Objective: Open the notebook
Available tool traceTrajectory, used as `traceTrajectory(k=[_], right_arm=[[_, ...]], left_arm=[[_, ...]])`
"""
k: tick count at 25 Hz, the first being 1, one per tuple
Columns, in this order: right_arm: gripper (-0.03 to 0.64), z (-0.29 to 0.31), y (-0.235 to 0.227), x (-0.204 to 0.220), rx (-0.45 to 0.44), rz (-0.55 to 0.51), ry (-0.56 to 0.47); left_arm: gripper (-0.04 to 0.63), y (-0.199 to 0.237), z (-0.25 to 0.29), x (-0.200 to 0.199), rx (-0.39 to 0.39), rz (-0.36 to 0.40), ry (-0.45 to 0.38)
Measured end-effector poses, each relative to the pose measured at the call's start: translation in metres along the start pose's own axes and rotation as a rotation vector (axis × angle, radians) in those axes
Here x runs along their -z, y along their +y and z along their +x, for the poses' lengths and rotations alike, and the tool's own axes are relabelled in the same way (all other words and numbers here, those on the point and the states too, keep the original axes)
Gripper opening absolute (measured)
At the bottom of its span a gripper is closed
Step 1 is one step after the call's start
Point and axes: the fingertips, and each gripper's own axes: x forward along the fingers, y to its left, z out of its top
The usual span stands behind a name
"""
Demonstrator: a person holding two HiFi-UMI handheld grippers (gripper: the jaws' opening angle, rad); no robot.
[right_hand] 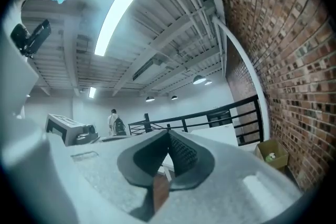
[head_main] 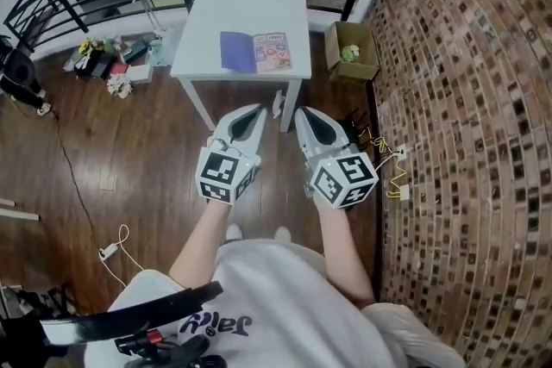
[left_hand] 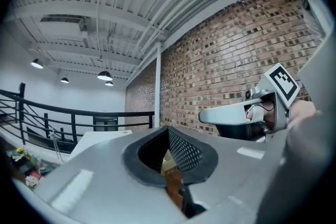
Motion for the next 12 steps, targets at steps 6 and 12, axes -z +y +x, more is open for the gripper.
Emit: traceTrajectory(k=[6,12], right_arm=[[-0.008,0.020,0.043,-0.013,-0.019,-0.031,-0.028],[-0.008,0.047,0.098,0.011,-0.082,-0.063,0.028]], left_arm=[[0.015,0.023,-0.039,-0.002,-0.052,0.029,-0.028],[0.015,0.058,-0.073,0.001,-0.086,-0.056,-0.003]])
